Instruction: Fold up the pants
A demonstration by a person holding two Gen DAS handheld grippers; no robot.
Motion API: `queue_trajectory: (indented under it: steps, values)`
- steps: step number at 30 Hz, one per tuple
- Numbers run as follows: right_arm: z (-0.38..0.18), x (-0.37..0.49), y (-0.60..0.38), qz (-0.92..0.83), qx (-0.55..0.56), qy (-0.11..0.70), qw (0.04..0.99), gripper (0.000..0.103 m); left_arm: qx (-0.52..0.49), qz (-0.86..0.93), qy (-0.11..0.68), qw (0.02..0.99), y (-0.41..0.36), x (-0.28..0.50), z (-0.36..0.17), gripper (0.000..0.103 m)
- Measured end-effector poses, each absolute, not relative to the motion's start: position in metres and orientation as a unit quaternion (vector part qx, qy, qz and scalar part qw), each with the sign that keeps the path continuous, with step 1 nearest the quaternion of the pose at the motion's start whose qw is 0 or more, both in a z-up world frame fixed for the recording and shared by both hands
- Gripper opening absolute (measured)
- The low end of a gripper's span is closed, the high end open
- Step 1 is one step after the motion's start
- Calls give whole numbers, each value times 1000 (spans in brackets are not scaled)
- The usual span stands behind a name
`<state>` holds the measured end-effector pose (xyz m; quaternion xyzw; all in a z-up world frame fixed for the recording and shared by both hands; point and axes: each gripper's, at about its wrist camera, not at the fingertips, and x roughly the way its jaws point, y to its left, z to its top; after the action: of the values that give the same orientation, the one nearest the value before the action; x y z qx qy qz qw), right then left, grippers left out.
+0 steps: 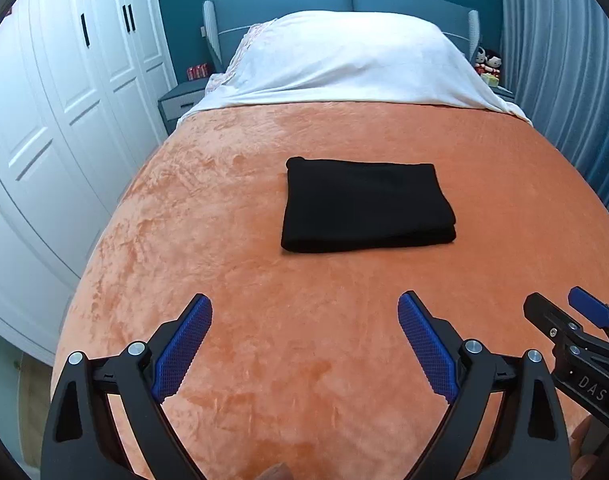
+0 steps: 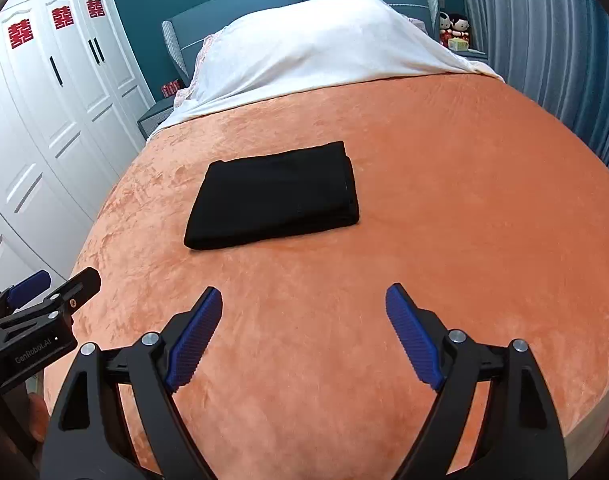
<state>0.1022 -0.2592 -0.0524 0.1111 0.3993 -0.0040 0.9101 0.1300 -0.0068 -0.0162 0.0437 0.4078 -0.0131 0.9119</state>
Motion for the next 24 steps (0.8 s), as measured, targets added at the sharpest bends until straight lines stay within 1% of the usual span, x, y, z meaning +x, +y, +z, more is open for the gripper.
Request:
queue_trajectory:
  steps: [8, 11, 16, 24]
  values:
    - [-38, 67, -253, -12, 99, 388, 916, 83, 55, -24, 405, 912, -11, 90, -7, 92]
    - [-33, 53, -248, -15, 89, 381, 920, 91, 56, -22, 405, 912, -12, 77, -6, 92]
    - [-20, 26, -241, -20, 73, 361, 929, 95, 56, -24, 401, 914, -10, 58, -4, 92]
    - [-9, 1, -233, -14, 59, 350, 935, 98, 50, -28, 402, 914, -5, 35, -1, 92]
